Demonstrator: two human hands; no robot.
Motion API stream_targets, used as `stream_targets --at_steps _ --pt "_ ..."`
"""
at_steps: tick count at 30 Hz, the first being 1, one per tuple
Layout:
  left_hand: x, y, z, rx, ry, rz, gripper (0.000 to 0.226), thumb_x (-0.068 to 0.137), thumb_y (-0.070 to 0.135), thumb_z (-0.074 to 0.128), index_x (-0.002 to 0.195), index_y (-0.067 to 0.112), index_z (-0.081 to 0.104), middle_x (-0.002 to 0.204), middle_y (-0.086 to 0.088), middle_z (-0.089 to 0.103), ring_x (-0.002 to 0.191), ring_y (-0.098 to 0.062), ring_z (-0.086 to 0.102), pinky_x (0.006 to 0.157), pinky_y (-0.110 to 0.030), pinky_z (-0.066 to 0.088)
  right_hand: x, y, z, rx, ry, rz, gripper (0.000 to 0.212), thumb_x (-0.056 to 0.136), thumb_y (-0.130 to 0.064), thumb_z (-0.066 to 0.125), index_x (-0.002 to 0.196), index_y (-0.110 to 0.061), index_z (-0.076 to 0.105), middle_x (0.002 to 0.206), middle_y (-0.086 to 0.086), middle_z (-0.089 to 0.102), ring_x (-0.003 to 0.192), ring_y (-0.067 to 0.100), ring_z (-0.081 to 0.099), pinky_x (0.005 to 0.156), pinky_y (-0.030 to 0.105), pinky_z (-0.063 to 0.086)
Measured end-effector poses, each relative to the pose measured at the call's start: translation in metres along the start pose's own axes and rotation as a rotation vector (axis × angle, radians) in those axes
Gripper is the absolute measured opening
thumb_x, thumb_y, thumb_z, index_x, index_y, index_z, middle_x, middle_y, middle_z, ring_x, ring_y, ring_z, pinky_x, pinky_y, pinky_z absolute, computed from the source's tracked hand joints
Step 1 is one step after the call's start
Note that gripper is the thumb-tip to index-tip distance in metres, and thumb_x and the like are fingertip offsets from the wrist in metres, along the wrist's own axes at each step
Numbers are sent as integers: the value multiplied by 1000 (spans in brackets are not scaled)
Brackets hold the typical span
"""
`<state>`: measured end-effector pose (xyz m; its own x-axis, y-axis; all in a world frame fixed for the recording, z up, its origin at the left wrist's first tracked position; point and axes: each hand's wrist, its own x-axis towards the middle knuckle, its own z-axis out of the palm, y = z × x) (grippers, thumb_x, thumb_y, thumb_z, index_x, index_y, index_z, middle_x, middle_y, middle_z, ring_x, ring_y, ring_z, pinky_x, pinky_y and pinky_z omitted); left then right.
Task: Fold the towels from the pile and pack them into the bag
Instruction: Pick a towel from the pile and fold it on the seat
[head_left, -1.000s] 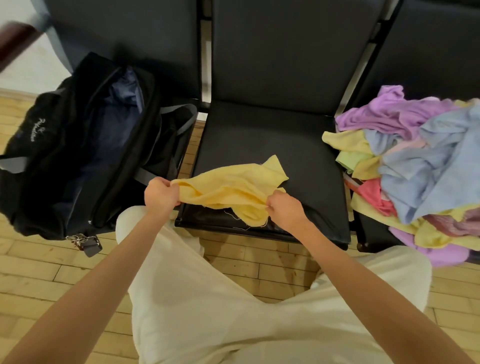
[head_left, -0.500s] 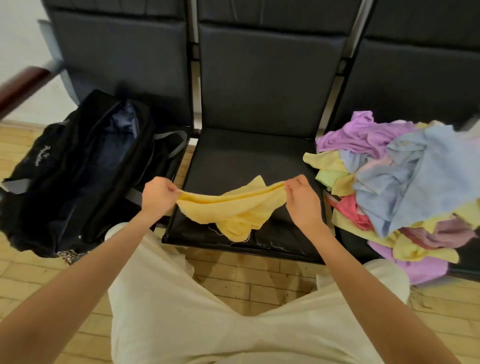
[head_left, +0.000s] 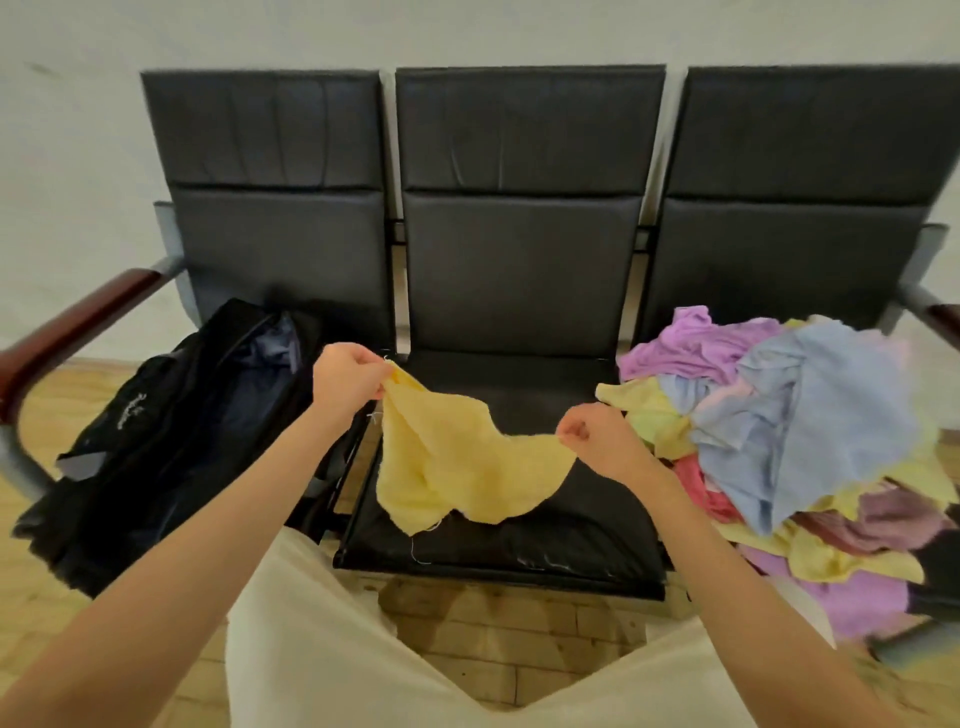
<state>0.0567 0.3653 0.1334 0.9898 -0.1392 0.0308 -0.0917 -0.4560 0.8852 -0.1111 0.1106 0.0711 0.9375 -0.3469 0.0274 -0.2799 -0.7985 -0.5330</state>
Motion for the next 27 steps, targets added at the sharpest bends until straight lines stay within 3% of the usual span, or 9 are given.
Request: stream_targets --at_steps 3,6,9,11,17,19,21,24,27 --pt "-11 -39 6 128 -54 -120 18 81 5 64 64 9 64 73 -20 69 72 -30 70 74 -42 60 -19 10 39 -99 -298 14 10 90 -12 60 91 -16 69 92 0 64 89 18 64 76 24 49" --pt "-21 -80 5 176 -31 -206 26 85 6 61 59 8 59 71 -21 66 73 -34 69 75 -45 59 -34 25 69 -125 -376 61 15 92 -10 58 100 -9 71 104 5 67 95 18 63 80 24 48" --pt "-24 -115 1 255 -10 -248 23 87 4 58 64 9 54 68 -14 61 73 -35 67 76 -48 58 -39 38 87 -123 -341 109 21 94 -6 51 104 -6 70 109 8 66 96 21 62 80 26 48" --pt "-23 -132 -3 328 -13 -237 8 89 7 55 83 7 60 80 -14 64 79 -35 67 76 -47 58 -39 41 96 -116 -289 107 23 95 -6 48 104 -6 69 110 9 64 100 22 59 81 25 45" --pt "-19 -155 11 690 -156 -211 23 88 9 53 108 7 65 103 -15 63 95 -32 60 77 -39 51 -25 38 118 -74 -70 46 25 94 -7 50 105 -16 71 102 6 59 96 21 55 80 27 46" --pt "-17 -152 29 777 -153 -130 26 84 7 56 110 10 63 117 -16 53 105 -35 52 84 -43 48 -19 35 120 -46 -40 62 26 95 -8 48 105 -17 71 101 5 58 90 19 57 76 25 44" --pt "-12 -150 57 720 -211 76 29 84 5 59 110 14 65 119 -13 54 107 -32 53 87 -41 48 -14 34 122 -14 -25 83 26 96 -10 48 106 -16 71 102 4 58 85 17 59 72 23 44" --pt "-5 -143 111 617 -465 360 23 88 10 62 109 16 69 116 -4 64 111 -22 56 96 -30 42 -11 38 127 81 43 145 19 93 -9 55 107 -13 69 102 3 63 84 13 59 74 18 43" --pt "2 -140 165 646 -667 495 24 92 17 59 114 18 67 121 0 62 118 -19 51 100 -29 37 -8 41 131 190 52 236 19 89 -9 62 107 -13 66 94 -2 64 77 9 59 74 18 47"
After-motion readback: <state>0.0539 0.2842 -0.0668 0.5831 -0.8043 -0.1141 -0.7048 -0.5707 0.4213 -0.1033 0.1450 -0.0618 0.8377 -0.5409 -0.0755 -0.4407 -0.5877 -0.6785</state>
